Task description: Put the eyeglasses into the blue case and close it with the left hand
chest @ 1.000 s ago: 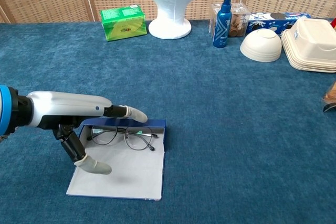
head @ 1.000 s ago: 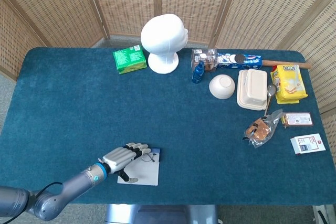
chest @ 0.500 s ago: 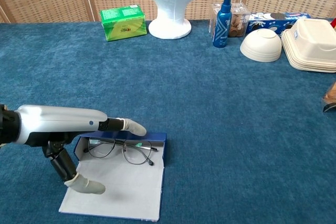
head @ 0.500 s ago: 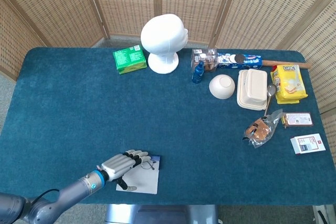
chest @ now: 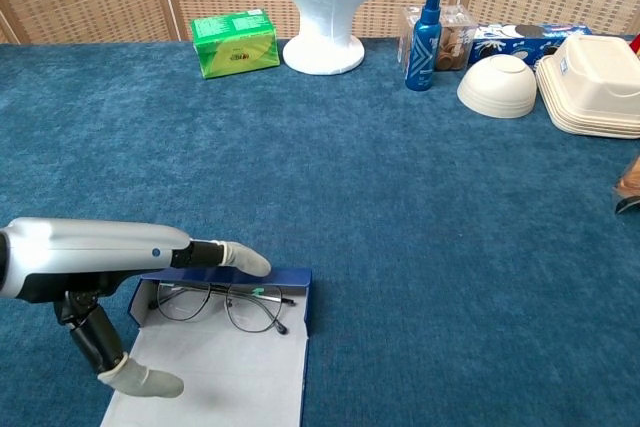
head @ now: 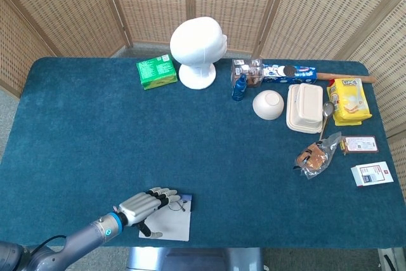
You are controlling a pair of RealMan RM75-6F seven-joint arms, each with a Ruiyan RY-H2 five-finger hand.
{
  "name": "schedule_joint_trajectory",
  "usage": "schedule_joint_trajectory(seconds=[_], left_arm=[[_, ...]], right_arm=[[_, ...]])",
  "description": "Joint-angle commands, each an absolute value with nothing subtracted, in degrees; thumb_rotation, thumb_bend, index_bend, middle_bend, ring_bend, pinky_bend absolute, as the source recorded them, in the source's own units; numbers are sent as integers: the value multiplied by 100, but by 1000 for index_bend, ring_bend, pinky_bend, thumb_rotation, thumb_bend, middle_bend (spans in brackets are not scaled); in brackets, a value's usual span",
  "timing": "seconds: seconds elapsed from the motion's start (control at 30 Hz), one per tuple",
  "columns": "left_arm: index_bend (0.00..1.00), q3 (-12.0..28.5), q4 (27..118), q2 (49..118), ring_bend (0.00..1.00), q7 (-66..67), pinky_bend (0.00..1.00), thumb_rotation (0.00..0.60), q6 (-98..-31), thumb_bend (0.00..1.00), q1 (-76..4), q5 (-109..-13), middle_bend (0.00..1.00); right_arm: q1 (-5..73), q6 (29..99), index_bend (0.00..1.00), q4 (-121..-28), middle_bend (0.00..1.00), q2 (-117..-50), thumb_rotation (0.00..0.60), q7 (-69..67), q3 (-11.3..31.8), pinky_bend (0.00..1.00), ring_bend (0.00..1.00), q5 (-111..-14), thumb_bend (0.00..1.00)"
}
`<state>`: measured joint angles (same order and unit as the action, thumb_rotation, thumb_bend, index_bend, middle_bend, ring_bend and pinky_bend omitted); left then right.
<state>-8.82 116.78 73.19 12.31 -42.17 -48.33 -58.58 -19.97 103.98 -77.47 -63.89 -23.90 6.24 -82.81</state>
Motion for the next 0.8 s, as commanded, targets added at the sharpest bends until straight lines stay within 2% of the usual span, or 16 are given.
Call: schedule_joint_trajectory(seconds=[0.03, 0.8], left_arm=[[0, -916, 11706, 7294, 0, 1229, 9, 481, -4204, 235, -4804, -5906, 0], [0, -1158, 11887, 7123, 0, 1109, 5, 478, -4176, 237, -4465, -6364, 0]], right_arm=[[-2001, 10403, 0, -7738, 100, -6395, 540, -2401, 621, 181, 0, -8284, 184], [-1996, 10454, 0, -7742, 100, -6395, 538, -2369, 577, 181, 0, -8376, 185]])
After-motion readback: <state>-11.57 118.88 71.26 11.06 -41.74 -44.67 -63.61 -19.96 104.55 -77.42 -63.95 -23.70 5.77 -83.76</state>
